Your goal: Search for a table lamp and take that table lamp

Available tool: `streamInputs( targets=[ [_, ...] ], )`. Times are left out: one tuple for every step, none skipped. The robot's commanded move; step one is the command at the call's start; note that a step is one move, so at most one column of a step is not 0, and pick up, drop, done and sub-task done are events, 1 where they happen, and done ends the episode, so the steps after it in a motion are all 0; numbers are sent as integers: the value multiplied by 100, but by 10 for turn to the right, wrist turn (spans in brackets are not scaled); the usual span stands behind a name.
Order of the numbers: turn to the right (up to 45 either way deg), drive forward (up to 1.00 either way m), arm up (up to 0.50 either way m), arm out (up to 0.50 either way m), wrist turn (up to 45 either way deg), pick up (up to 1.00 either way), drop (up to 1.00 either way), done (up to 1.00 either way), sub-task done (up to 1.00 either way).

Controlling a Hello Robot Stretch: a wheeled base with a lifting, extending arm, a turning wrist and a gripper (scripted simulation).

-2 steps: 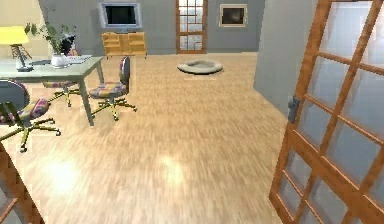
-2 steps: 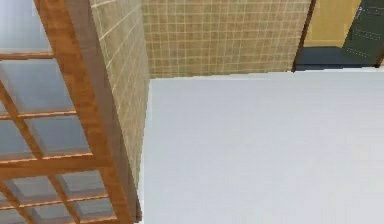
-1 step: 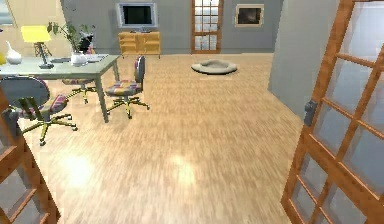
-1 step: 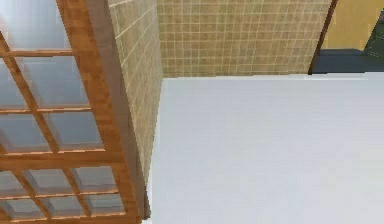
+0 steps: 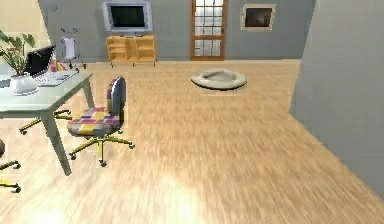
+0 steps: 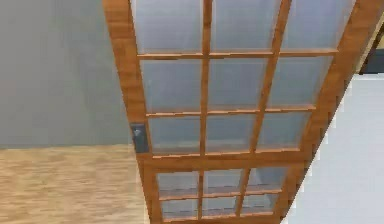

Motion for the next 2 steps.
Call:
streamInputs(
  targets=[
    [0,100,0,0,0,0,0,0,0],
    [0,100,0,0,0,0,0,0,0]
  ],
)
